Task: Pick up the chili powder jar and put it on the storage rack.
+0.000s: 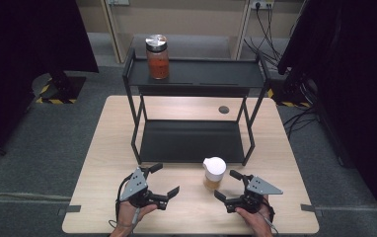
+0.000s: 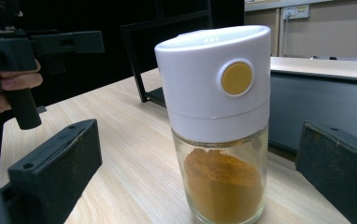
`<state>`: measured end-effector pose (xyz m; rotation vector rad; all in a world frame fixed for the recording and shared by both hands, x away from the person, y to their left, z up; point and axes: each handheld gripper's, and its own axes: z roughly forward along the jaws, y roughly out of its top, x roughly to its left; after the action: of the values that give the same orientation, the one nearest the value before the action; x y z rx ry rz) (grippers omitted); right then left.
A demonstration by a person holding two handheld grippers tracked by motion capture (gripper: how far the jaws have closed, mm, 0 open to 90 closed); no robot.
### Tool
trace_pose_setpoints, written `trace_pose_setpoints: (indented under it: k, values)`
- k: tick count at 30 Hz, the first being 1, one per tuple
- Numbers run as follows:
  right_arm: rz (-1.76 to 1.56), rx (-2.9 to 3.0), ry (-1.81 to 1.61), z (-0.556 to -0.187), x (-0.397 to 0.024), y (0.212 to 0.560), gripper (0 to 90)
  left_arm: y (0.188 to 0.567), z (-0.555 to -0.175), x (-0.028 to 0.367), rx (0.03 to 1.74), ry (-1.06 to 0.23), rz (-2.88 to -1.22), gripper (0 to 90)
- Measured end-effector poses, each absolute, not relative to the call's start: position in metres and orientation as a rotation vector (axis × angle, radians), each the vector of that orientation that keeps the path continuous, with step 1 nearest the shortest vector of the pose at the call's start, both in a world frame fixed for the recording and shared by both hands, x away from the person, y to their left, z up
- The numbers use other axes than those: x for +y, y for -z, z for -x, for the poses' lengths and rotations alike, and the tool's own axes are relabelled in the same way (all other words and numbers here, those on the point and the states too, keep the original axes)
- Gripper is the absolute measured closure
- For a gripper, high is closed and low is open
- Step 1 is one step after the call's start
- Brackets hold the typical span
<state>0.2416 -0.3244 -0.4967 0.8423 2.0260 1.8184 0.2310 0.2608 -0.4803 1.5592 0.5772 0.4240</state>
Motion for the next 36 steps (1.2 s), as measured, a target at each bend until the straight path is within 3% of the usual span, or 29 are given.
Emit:
trace_pose_setpoints:
  k: [14, 16, 36]
  values:
    - [-0.833, 2.032, -1.820, -0.242, -0.324, 0.497, 0.7, 0.502, -0.233, 0.266, 0.512, -0.453, -1.583, 2.8]
    - [-0.833, 2.030, -1.821, -0.242, -0.324, 0.497, 0.7, 0.501, -0.225, 0.263, 0.583, -0.453, -1.585, 2.8]
    - [-0.828, 2.037, -1.822, -0.242, -0.323, 0.497, 0.7, 0.509, -0.225, 0.266, 0.594, -0.453, -1.580, 3.1]
